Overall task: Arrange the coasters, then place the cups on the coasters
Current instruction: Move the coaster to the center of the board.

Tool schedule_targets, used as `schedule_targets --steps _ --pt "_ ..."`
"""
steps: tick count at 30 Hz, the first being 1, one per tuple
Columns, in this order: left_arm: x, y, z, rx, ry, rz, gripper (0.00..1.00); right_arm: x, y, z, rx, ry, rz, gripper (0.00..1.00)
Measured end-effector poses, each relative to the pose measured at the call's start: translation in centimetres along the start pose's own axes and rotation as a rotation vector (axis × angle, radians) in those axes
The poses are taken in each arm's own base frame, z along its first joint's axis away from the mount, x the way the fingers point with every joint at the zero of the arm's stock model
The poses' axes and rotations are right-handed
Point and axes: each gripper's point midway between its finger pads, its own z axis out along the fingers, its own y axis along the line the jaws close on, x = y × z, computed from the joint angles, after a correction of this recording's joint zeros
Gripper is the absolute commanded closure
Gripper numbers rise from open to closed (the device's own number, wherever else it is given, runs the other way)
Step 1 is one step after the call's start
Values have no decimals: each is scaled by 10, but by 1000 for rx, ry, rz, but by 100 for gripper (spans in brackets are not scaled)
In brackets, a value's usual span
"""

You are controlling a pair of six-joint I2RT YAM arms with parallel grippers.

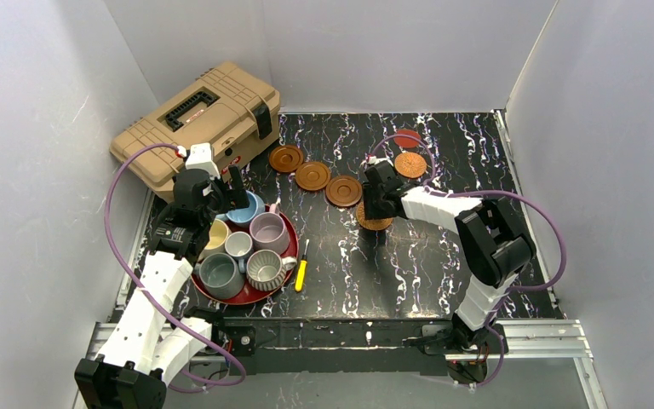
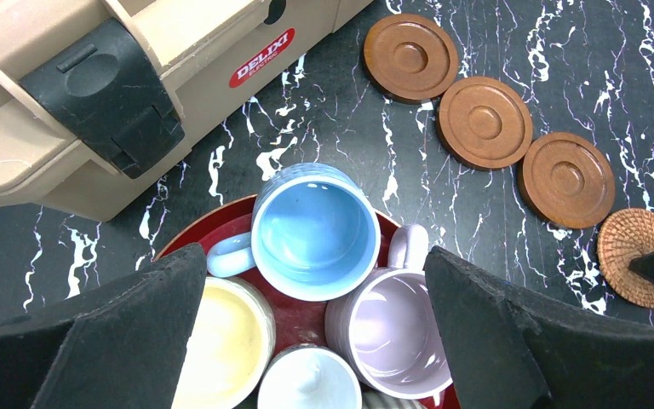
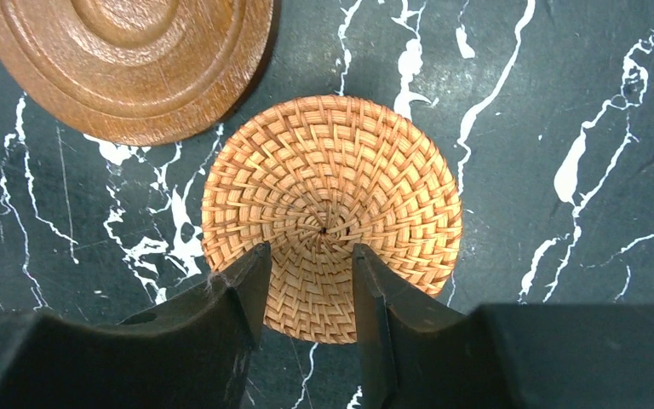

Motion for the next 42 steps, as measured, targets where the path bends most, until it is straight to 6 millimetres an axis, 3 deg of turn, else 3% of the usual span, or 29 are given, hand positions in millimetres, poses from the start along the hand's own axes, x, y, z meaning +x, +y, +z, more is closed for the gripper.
schedule_targets --steps 29,42 --pt "0 0 0 0 0 0 1 -4 2 2 18 -26 22 52" --pt "0 0 0 0 0 0 1 1 4 -5 4 -1 27 37"
